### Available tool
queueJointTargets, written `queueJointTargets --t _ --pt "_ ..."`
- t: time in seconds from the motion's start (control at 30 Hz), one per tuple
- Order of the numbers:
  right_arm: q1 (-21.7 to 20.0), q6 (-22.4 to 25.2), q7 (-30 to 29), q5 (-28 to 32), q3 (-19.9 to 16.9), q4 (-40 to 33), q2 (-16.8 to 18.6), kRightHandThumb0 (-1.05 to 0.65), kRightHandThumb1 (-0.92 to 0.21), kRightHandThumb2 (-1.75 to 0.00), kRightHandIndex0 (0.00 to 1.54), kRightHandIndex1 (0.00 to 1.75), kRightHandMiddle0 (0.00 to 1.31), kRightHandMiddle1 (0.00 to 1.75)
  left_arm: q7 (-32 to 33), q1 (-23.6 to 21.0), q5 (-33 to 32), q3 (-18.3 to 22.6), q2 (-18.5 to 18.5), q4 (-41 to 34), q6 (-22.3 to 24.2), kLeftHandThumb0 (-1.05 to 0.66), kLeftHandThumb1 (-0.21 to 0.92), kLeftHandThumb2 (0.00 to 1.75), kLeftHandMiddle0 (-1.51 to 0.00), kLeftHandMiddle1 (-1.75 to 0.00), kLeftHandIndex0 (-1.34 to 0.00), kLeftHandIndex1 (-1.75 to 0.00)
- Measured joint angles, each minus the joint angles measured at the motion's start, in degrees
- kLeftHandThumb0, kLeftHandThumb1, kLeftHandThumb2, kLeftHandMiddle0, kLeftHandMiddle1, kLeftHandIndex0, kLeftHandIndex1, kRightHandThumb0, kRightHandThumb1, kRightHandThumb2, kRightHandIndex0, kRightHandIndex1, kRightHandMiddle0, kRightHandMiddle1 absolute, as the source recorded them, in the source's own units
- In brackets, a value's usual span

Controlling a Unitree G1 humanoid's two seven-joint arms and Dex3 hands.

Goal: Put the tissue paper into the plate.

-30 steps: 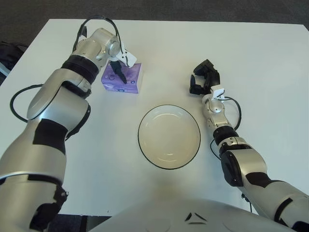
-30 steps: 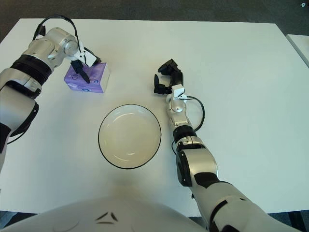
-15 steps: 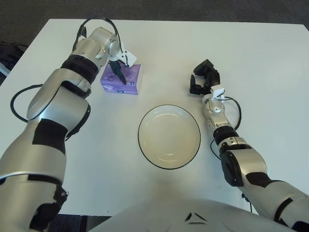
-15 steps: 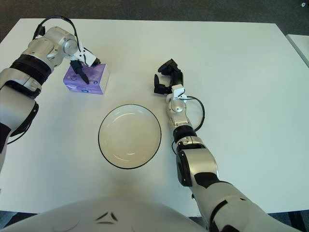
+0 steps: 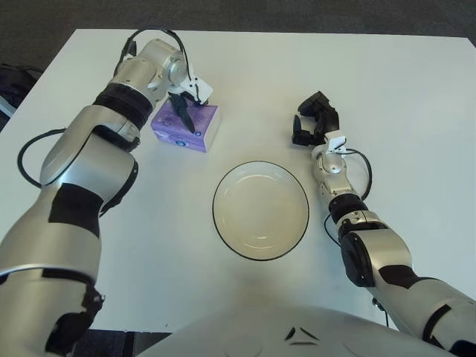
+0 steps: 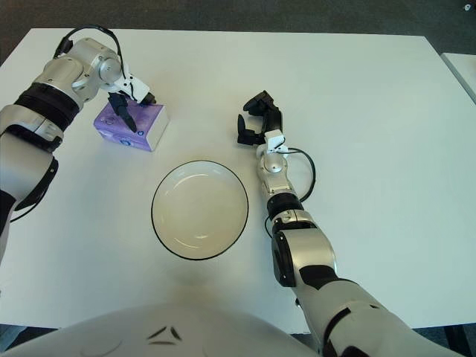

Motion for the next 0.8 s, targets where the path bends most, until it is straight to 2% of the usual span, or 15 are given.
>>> queueJointTargets --t 0.2,0.5,0.8 --pt "0.0 0.0 0.0 0.0 0.0 0.0 -0.1 -0.01 -0.27 -1.37 0.54 1.75 0.52 1.74 -0.6 0.9 0.3 -0.3 0.1 -0.7 0.0 -0.96 0.88 0.01 0.0 0.0 0.0 -0.24" --pt "0.1 0.0 0.0 0.0 0.0 0.4 -0.2 -0.01 -0.28 -1.37 0.53 1.75 0.52 1.75 3.0 2.4 1.1 -2.2 0.1 0.1 -0.6 -0.95 0.88 0.01 0.0 0.0 0.0 -0.33" --pt "0.5 0.0 -0.1 0.0 0.0 0.7 -0.5 -0.01 -0.28 -1.37 0.53 1.75 0.52 1.75 10.6 4.0 2.9 -4.6 0.0 1.2 -1.0 -0.95 0.91 0.03 0.0 0.0 0.0 -0.16"
